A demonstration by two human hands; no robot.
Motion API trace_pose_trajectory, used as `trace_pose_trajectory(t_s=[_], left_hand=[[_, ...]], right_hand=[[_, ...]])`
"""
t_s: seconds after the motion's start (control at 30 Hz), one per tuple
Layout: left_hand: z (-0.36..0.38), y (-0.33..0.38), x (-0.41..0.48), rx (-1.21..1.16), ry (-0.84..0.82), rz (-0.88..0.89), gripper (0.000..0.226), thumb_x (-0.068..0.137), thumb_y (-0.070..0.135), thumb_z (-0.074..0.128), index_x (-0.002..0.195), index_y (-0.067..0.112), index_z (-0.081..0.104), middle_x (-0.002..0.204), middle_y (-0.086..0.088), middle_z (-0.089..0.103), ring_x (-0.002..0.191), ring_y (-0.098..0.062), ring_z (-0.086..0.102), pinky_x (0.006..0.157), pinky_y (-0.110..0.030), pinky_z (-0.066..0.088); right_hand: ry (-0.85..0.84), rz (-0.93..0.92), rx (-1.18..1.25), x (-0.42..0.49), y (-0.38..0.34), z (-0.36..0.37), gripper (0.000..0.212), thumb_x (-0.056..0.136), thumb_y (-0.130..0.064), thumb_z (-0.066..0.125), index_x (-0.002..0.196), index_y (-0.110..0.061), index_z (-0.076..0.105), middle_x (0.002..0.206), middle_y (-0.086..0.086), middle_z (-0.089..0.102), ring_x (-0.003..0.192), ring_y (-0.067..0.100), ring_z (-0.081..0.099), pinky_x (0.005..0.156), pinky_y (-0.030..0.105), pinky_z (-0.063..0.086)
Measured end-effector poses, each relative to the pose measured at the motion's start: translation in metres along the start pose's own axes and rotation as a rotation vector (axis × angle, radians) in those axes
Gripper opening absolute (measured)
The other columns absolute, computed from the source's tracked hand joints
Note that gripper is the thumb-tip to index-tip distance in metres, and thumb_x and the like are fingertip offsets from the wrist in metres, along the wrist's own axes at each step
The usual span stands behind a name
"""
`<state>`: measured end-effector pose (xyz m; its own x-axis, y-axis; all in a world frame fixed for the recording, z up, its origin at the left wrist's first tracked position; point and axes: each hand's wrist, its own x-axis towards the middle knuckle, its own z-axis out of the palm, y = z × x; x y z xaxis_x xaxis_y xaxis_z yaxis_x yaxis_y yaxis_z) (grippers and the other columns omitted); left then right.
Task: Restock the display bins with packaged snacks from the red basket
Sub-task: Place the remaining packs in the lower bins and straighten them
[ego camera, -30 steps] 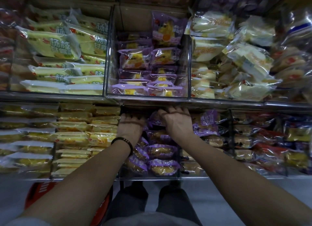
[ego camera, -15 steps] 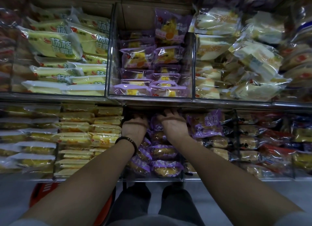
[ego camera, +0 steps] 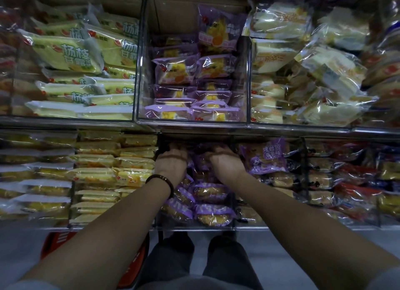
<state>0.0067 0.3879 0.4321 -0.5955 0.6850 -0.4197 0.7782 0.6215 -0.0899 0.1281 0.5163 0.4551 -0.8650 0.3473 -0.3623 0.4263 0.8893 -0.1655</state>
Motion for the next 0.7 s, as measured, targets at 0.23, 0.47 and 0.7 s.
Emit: trace_pose_trajectory(t_s=[0.23, 0.47, 0.7], left_hand=[[0.008, 0.016, -0.026, -0.168, 0.075, 0.076, 0.028, 0.103, 0.041, 0.057, 0.121, 0.021, 0.066, 0.112, -0.006, 0.069, 0.095, -0.027, 0.072, 0.077, -0.037, 0.06], [0.019, 0.027, -0.025, -0.039, 0.01, 0.042, 0.029, 0.103, 0.041, 0.055, 0.121, 0.025, 0.072, 0.119, -0.005, 0.071, 0.102, -0.027, 0.072, 0.083, -0.037, 0.051], [0.015, 0.02, -0.034, -0.167, -0.015, 0.202, 0.024, 0.094, 0.044, 0.066, 0.116, 0.037, 0.071, 0.131, -0.003, 0.059, 0.11, -0.029, 0.066, 0.095, -0.04, 0.052]], right_hand=[[0.058, 0.064, -0.003, 0.012, -0.004, -0.007, 0.034, 0.095, -0.012, 0.058, 0.123, -0.027, 0.066, 0.129, 0.011, 0.06, 0.122, 0.037, 0.056, 0.094, 0.042, 0.054], [0.065, 0.053, 0.002, 0.012, -0.002, -0.007, 0.033, 0.094, -0.014, 0.059, 0.123, -0.028, 0.066, 0.124, 0.011, 0.062, 0.12, 0.038, 0.057, 0.091, 0.042, 0.055], [0.082, 0.051, -0.03, 0.011, -0.002, -0.01, 0.032, 0.09, -0.015, 0.063, 0.119, -0.027, 0.065, 0.128, 0.009, 0.058, 0.122, 0.037, 0.054, 0.088, 0.041, 0.055]])
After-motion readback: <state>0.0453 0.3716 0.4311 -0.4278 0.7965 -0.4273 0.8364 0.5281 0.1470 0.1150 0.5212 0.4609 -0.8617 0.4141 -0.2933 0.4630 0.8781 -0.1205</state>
